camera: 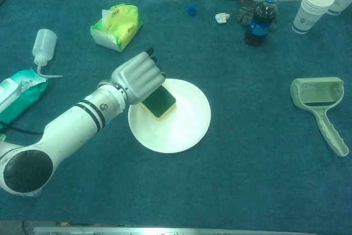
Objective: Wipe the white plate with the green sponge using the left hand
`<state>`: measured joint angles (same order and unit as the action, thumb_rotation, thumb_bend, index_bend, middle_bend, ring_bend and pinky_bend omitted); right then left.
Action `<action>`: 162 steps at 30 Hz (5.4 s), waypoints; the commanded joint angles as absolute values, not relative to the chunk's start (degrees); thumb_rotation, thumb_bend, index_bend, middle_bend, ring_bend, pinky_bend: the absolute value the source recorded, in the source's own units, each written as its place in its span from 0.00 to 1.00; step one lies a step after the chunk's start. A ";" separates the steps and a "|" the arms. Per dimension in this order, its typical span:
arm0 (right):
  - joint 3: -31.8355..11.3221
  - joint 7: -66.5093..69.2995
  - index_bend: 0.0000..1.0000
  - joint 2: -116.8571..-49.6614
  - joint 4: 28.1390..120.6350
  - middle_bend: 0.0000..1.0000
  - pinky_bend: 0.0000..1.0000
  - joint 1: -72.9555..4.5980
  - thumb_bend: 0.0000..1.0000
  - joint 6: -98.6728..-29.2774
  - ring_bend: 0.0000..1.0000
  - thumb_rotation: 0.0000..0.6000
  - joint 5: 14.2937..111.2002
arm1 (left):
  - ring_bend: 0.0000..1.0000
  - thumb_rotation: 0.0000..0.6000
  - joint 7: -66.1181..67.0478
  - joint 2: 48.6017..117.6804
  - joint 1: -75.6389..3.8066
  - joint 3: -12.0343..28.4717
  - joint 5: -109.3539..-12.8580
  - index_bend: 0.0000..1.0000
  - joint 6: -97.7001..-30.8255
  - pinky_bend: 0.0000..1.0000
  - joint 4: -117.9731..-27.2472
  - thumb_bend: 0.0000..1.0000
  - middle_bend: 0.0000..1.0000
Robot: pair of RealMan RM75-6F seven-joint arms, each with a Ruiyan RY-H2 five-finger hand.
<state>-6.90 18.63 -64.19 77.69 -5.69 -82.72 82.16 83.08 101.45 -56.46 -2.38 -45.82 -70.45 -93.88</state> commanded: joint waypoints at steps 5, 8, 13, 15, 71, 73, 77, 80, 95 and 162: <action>-6.97 18.23 0.30 -64.15 78.09 0.32 0.40 -5.76 0.32 -82.76 0.21 0.98 82.29 | 0.25 1.00 82.18 100.61 -56.03 -3.17 -47.78 0.45 -70.64 0.12 -93.28 0.27 0.38; -7.01 17.91 0.30 -64.09 78.42 0.31 0.40 -5.79 0.32 -82.86 0.21 0.98 82.39 | 0.25 1.00 81.62 100.07 -55.66 -3.44 -48.43 0.45 -70.68 0.12 -93.16 0.27 0.38; -7.05 17.51 0.30 -63.87 79.16 0.32 0.40 -5.74 0.32 -83.15 0.21 0.98 82.57 | 0.25 1.00 80.77 99.31 -54.95 -4.03 -49.62 0.45 -70.74 0.12 -93.03 0.27 0.38; -7.02 17.47 0.30 -63.77 79.36 0.32 0.40 -5.68 0.32 -83.19 0.21 0.98 82.59 | 0.25 1.00 80.62 99.16 -54.71 -4.13 -49.86 0.45 -70.80 0.12 -92.88 0.27 0.38; -7.02 18.77 0.30 -63.86 78.62 0.31 0.40 -5.32 0.32 -83.46 0.21 0.98 82.69 | 0.25 1.00 83.76 103.05 -52.14 -4.51 -53.59 0.46 -72.75 0.12 -92.02 0.27 0.38; -7.01 18.67 0.30 -63.91 78.66 0.32 0.40 -5.38 0.32 -83.38 0.21 0.98 82.73 | 0.25 1.00 83.41 102.98 -51.80 -4.50 -54.21 0.46 -72.98 0.12 -91.55 0.27 0.38; -7.04 18.39 0.30 -63.99 78.77 0.32 0.40 -5.47 0.32 -83.28 0.21 0.98 82.71 | 0.25 1.00 83.20 102.84 -51.28 -4.68 -55.55 0.46 -73.35 0.12 -90.43 0.27 0.38; -7.04 18.21 0.30 -63.95 78.92 0.32 0.40 -5.44 0.32 -83.32 0.21 0.98 82.68 | 0.25 1.00 83.02 102.80 -50.89 -4.86 -56.63 0.46 -73.43 0.12 -89.30 0.27 0.38; -7.15 17.63 0.30 -63.64 79.59 0.32 0.40 -5.29 0.32 -83.58 0.21 0.98 82.60 | 0.25 1.00 84.52 102.50 -49.31 -4.68 -59.27 0.46 -73.05 0.12 -85.90 0.27 0.38; -6.74 13.11 0.30 -61.90 83.64 0.32 0.40 -4.10 0.32 -84.84 0.21 0.98 82.17 | 0.06 1.00 37.72 74.00 -26.47 -1.01 -65.62 0.17 -81.60 0.12 -102.68 0.26 0.21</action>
<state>-6.75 13.37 -62.02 83.48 -4.25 -84.76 82.35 41.56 75.82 -29.11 -1.01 -62.75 -78.96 -102.83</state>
